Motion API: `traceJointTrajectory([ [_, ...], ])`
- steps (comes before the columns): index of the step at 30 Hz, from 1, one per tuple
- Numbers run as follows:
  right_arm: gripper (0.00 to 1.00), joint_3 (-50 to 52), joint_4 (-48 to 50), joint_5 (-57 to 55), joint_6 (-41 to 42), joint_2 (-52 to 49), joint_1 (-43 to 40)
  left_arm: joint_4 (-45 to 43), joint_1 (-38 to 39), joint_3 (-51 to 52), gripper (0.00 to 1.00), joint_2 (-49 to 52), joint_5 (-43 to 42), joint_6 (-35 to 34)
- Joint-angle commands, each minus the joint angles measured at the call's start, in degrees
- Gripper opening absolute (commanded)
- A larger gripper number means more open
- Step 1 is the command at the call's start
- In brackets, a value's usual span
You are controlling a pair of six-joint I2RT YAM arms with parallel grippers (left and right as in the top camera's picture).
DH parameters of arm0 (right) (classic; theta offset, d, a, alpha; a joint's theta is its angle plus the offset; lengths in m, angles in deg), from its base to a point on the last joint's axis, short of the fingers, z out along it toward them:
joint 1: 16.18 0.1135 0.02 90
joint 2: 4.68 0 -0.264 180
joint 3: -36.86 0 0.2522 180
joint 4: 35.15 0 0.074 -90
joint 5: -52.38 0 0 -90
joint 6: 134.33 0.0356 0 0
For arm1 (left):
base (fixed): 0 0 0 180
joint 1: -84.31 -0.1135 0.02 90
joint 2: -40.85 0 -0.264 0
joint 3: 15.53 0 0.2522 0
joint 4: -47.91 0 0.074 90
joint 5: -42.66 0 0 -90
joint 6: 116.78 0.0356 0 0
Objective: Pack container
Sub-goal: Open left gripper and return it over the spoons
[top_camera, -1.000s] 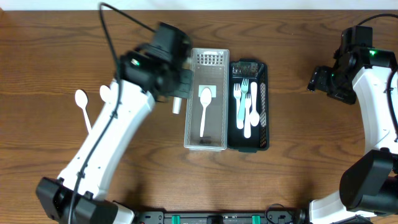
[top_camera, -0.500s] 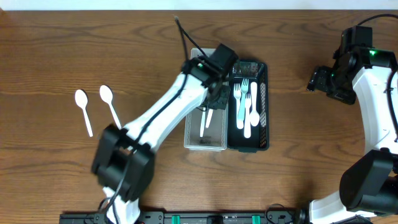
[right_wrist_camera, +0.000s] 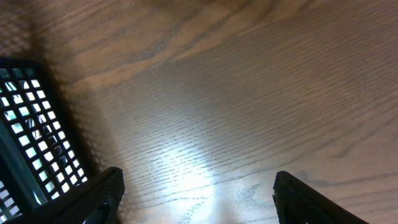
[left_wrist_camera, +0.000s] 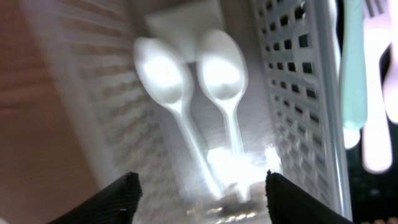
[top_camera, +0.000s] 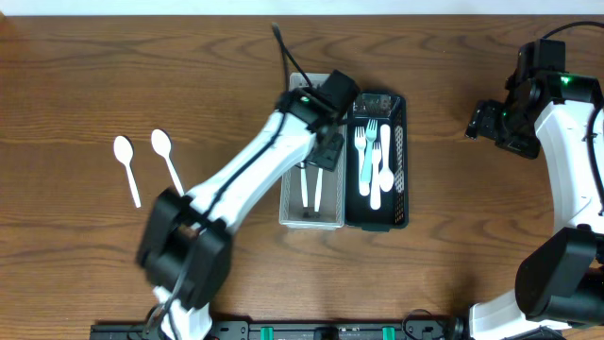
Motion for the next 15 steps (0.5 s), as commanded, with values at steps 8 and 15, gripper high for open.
traceJointTrajectory([
  [8, 0.8, -0.04, 0.02, 0.17, -0.79, -0.07, -0.2, 9.09, -20.55, -0.07, 0.77, -20.09, 6.62, 1.9],
  [15, 0.8, -0.04, 0.17, 0.17, -0.76, -0.04, -0.2, 6.62, -41.38, 1.88, 0.78, -16.94, -5.79, 1.14],
])
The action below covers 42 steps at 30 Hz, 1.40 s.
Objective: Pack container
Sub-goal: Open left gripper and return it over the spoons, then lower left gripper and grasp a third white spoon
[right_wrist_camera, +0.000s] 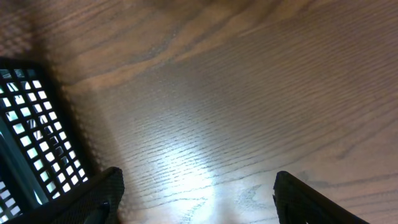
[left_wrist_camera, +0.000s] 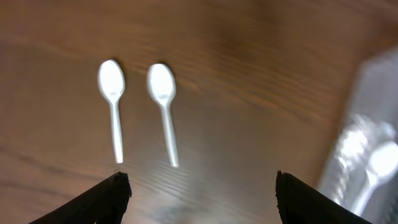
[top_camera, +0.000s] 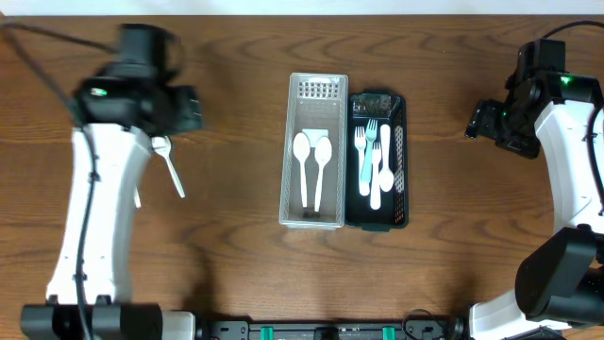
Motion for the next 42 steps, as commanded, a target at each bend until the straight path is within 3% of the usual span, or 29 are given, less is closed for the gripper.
traceJointTrajectory([
  [1, 0.8, -0.04, 0.0, 0.04, -0.74, -0.07, -0.2, -1.16, -6.4, 2.45, 0.78, 3.26, -6.91, -0.09],
  [8, 0.8, -0.04, 0.0, 0.04, -0.74, -0.04, -0.2, -3.87, -12.94, 4.68, 0.78, 13.99, -8.0, 0.55],
  [20, 0.8, -0.04, 0.02, 0.04, -0.74, -0.04, -0.2, -7.08, -13.0, 4.68, 0.78, 29.38, -8.0, 2.78],
  [37, 0.8, -0.04, 0.0, 0.04, -0.76, -0.07, -0.2, -9.05, -13.0, 4.7, 0.77, 34.77, -7.98, 2.78],
  [40, 0.8, -0.04, 0.02, 0.04, -0.74, -0.04, -0.2, -9.14, -13.0, 4.7, 0.71, 34.8, -7.98, 2.8],
  [42, 0.81, -0.04, 0.0, 0.04, -0.76, -0.04, -0.2, -9.18, -13.0, 4.7, 0.6, 34.8, -7.98, 2.78],
])
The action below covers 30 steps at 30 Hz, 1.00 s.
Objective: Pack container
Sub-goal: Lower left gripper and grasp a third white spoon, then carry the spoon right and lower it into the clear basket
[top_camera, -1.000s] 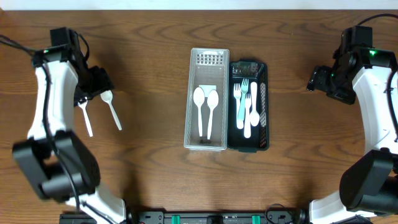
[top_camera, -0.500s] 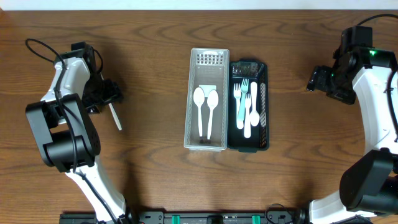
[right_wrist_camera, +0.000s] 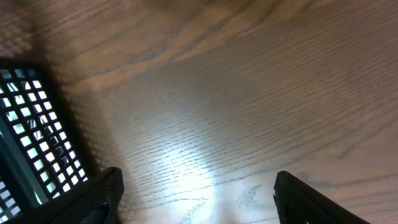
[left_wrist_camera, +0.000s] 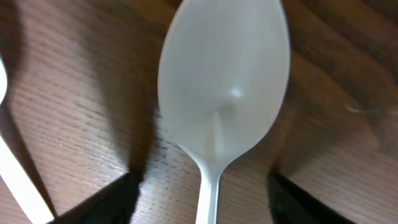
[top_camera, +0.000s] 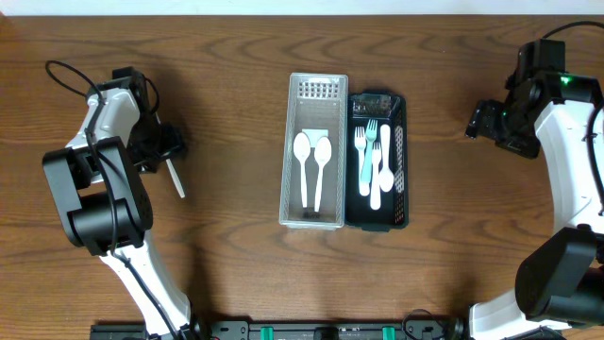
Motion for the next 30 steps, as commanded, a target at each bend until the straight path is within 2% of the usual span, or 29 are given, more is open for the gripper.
traceJointTrajectory([
  [1, 0.81, -0.04, -0.02, 0.02, -0.74, -0.04, -0.2, 0.22, 0.07, 0.31, 0.55, 1.18, 0.22, 0.61],
  [11, 0.81, -0.04, 0.24, 0.02, -0.74, -0.04, -0.2, 0.74, 0.07, 0.31, 0.19, 1.18, 0.22, 0.59],
  [12, 0.8, -0.04, 0.24, 0.02, -0.74, -0.07, -0.2, 0.83, 0.07, 0.31, 0.19, 1.18, 0.22, 0.59],
  [14, 0.81, -0.04, 0.22, 0.02, -0.74, -0.04, -0.2, 0.87, 0.07, 0.31, 0.11, 1.18, 0.26, 0.61],
  [19, 0.81, -0.04, 0.2, 0.02, -0.76, -0.04, -0.2, 1.07, 0.13, 0.26, 0.06, 1.05, 0.26, 0.61],
  [24, 0.81, -0.04, 0.2, 0.02, -0.74, -0.04, -0.2, 4.07, 2.12, -0.5, 0.06, -3.08, 0.26, 1.07],
  [30, 0.81, -0.04, 0.2, 0.04, -0.74, -0.07, -0.2, 8.22, 9.86, -1.36, 0.06, -16.79, 0.26, 1.2],
])
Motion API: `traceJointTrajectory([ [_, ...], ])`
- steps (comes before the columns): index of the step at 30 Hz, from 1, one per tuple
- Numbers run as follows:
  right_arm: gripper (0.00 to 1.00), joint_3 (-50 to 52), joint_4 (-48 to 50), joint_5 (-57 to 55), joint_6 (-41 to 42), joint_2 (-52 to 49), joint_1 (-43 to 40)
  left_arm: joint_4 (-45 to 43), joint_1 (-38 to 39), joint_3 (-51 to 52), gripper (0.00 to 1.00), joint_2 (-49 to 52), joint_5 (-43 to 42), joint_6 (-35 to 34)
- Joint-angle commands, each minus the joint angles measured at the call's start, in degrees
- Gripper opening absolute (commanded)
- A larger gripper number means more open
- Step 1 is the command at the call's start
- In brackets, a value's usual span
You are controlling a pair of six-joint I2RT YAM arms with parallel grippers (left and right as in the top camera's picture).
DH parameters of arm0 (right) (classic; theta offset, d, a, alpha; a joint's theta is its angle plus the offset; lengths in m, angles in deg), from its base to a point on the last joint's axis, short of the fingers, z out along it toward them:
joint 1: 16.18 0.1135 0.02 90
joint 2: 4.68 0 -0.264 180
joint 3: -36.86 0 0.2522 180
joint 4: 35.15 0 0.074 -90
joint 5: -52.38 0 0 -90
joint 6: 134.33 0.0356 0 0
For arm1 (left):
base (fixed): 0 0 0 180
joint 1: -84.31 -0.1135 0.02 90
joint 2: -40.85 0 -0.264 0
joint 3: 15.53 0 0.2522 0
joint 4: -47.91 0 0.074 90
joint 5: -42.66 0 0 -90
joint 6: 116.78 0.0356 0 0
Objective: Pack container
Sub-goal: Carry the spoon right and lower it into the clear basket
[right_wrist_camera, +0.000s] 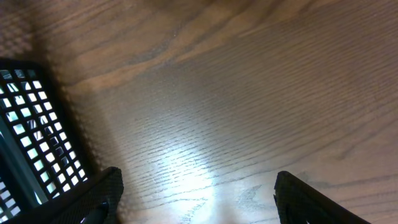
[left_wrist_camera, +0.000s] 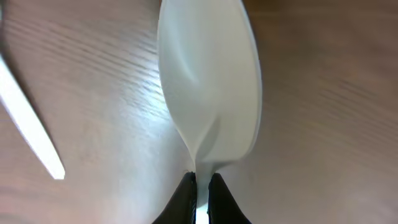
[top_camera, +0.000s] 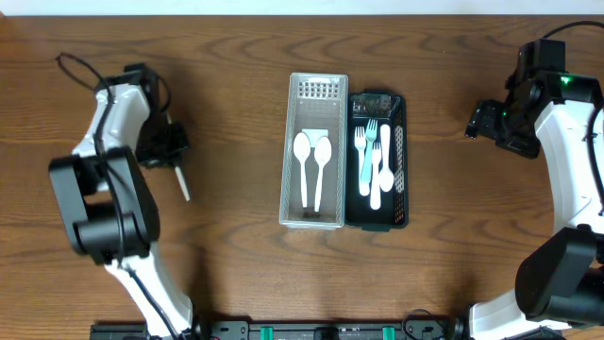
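Observation:
A white plastic spoon [left_wrist_camera: 208, 81] fills the left wrist view, bowl away from the camera. My left gripper [left_wrist_camera: 200, 178] is shut on its handle just below the bowl. From overhead the left gripper [top_camera: 166, 149] is at the table's left, with the spoon's handle [top_camera: 181, 183] sticking out below it. A second white spoon shows only its handle [left_wrist_camera: 30, 127] beside it. The clear container [top_camera: 294, 203] at the centre holds two white spoons [top_camera: 313, 162]. My right gripper [right_wrist_camera: 202, 190] stands open over bare wood at the far right.
A black mesh basket [top_camera: 400, 156] touches the clear container's right side and holds white forks and a teal one [top_camera: 365, 161]. Its corner [right_wrist_camera: 28, 143] shows at the left of the right wrist view. The left arm's cable [top_camera: 80, 68] loops at the back left.
My left gripper was open, astride the spoon's handle on the table. Now it is shut on that handle. The right arm has not moved.
My left gripper was first open low in the clear container above its two spoons. Then it was at the table's left, high over two loose spoons. Later it stood low and open around the right-hand spoon, and now grips it.

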Motion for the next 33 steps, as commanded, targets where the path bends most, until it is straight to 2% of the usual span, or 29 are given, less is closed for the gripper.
traceJointTrajectory([
  [1, 0.81, -0.04, 0.13, 0.04, -0.74, -0.07, -0.2, 1.25, 6.84, -1.36, 0.06, -13.33, 0.07, 0.76],
  [7, 0.81, -0.04, 0.17, 0.07, -0.72, -0.04, -0.2, -0.81, 23.41, -1.36, 0.06, -26.58, 0.09, -0.33],
  [10, 0.81, -0.04, 0.15, 0.55, -0.72, -0.04, -0.2, -3.06, 31.89, -1.36, 0.06, -27.87, 0.09, -1.88],
  [14, 0.81, -0.04, 0.11, 0.72, -0.74, -0.04, -0.2, -6.03, 39.58, -1.27, 0.06, -24.94, 0.28, -4.24],
  [18, 0.81, -0.04, 0.11, 0.92, -0.74, -0.04, -0.2, -8.48, 42.47, -1.27, 0.06, -19.17, 0.24, -9.55],
  [28, 0.81, -0.04, 0.09, 0.92, -0.74, -0.04, -0.2, -10.8, 42.8, -1.27, 0.07, -3.06, 0.24, -8.92],
  [30, 0.81, -0.04, 0.04, 0.92, -0.74, -0.07, -0.2, -10.6, 42.8, -1.27, 0.15, -1.99, 0.24, -7.5],
  [32, 0.81, -0.04, -0.07, 0.9, -0.74, -0.04, -0.2, -10.45, 42.8, -1.31, 0.29, -2.19, 0.26, -5.99],
  [33, 0.81, -0.04, -0.07, 0.9, -0.74, -0.04, -0.2, -10.38, 42.8, -1.33, 0.3, -2.71, 0.26, -5.33],
])
